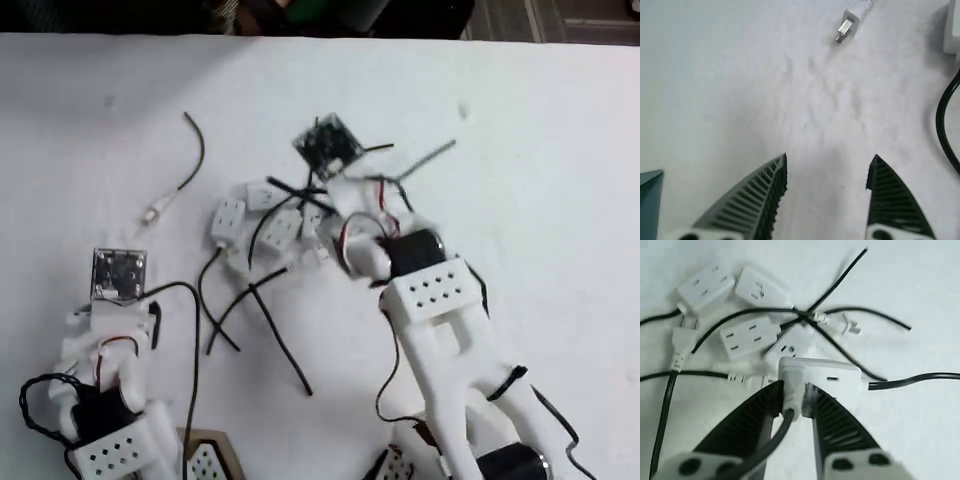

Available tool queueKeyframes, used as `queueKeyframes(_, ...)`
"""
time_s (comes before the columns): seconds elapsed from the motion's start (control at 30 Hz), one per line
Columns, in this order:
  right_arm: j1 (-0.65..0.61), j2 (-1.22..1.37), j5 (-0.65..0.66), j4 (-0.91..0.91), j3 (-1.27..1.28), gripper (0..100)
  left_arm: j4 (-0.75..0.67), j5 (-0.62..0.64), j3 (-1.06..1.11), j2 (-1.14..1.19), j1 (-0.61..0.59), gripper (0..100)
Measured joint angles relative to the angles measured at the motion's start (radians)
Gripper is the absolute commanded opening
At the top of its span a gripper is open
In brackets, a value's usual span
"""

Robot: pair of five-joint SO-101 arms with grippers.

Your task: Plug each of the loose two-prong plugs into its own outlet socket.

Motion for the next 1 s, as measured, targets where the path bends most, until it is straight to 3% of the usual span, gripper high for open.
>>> queueKeyframes(0.6, 0.091, 0.976, -0.003, -0.13, -0.841, 1.9, 0.0, 0.0, 0.0, 0.0, 0.0, 26)
queueKeyframes(0.7, 0.089, 1.096, -0.002, -0.126, -0.941, 7.7, 0.0, 0.0, 0.0, 0.0, 0.0, 26)
queueKeyframes(0.83, 0.089, 1.174, -0.002, -0.003, -1.082, 22.1, 0.0, 0.0, 0.0, 0.0, 0.0, 26)
queueKeyframes(1.0, 0.089, 1.178, -0.002, 0.247, -1.274, 21.9, 0.0, 0.0, 0.0, 0.0, 0.0, 26)
